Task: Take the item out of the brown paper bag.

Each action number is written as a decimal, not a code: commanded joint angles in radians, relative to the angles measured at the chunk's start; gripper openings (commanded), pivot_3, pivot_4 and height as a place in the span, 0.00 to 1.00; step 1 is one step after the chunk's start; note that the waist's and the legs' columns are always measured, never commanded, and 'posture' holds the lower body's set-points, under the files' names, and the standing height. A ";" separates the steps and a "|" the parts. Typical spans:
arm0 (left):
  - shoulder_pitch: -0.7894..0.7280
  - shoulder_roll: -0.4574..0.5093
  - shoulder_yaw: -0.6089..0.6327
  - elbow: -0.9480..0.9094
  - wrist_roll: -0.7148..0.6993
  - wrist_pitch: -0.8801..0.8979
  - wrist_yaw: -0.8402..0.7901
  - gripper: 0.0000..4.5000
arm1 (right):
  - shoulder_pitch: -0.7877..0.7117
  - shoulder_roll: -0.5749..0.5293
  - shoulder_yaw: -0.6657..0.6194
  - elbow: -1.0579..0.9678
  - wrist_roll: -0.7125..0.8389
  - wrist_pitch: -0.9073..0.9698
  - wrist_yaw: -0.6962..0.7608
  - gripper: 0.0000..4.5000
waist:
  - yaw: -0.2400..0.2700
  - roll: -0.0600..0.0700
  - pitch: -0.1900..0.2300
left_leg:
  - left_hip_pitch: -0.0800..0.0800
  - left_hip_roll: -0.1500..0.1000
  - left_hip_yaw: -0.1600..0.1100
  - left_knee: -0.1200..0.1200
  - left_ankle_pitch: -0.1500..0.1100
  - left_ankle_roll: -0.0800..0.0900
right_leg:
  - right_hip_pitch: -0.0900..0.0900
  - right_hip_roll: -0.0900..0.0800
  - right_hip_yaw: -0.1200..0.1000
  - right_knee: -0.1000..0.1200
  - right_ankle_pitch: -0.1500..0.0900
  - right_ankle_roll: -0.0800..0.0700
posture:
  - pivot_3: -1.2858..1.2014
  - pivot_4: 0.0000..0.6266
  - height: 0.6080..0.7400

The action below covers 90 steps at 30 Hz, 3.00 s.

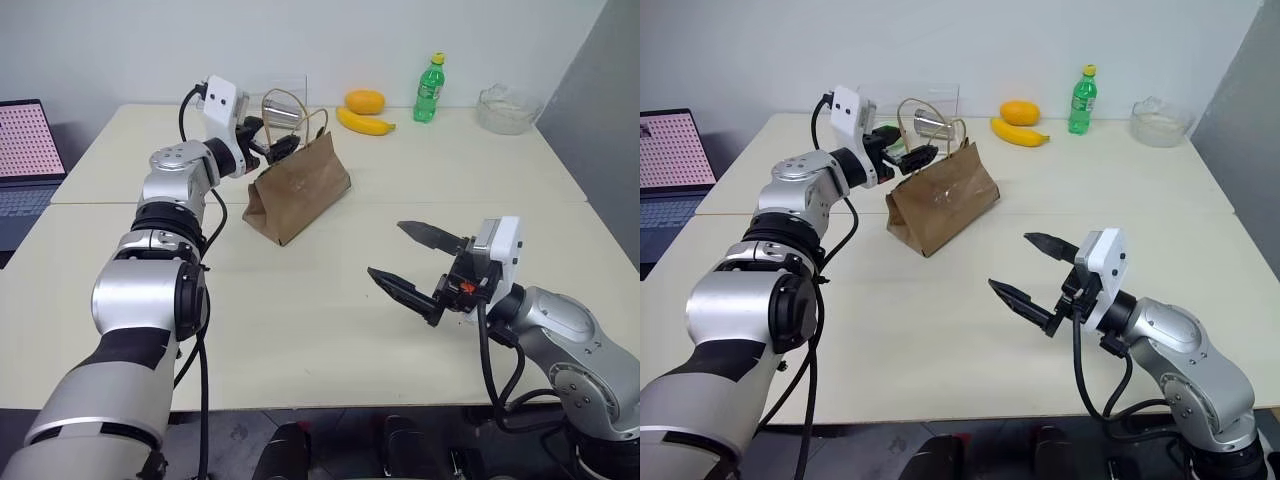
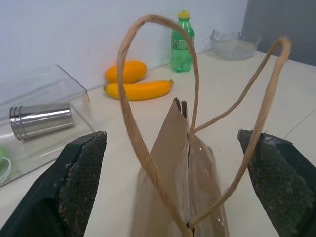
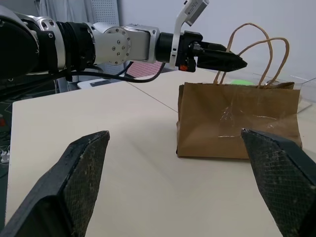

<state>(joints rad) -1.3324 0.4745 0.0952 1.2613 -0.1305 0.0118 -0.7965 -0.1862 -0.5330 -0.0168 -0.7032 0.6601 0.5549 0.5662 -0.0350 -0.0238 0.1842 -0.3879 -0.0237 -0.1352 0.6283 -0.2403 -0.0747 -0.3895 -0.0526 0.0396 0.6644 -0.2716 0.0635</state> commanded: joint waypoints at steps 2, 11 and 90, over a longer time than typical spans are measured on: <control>-0.070 0.022 0.011 0.006 0.036 -0.042 0.037 0.80 | -0.009 -0.003 -0.005 -0.038 0.007 -0.010 -0.001 1.00 | 0.000 0.000 0.000 | 0.000 0.000 0.000 0.000 0.000 0.000 | 0.000 0.000 0.000 0.000 0.000 0.000 | 0.52 0.24 1.00; -0.098 0.016 0.012 0.030 0.077 -0.076 0.047 0.16 | -0.008 0.001 0.007 -0.042 0.000 -0.010 -0.010 1.00 | 0.000 0.000 0.000 | 0.000 0.000 0.000 0.000 0.000 0.000 | 0.000 0.000 0.000 0.000 0.000 0.000 | 0.52 0.24 1.00; -0.061 -0.086 0.037 -0.183 0.037 0.015 -0.314 0.01 | 0.193 -0.048 -0.126 -0.193 0.017 0.027 -0.202 1.00 | -0.021 -0.001 0.001 | -0.013 -0.002 0.001 0.013 0.000 0.000 | -0.015 0.000 0.002 0.017 0.000 0.001 | 0.52 0.24 1.00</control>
<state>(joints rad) -1.3866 0.3737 0.1319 1.1362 -0.0707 0.0222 -1.1045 0.0204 -0.5845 -0.1385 -0.8847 0.6704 0.5900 0.3649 -0.0565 -0.0249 0.1849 -0.4006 -0.0252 -0.1344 0.6414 -0.2401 -0.0746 -0.4044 -0.0527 0.0420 0.6815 -0.2716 0.0641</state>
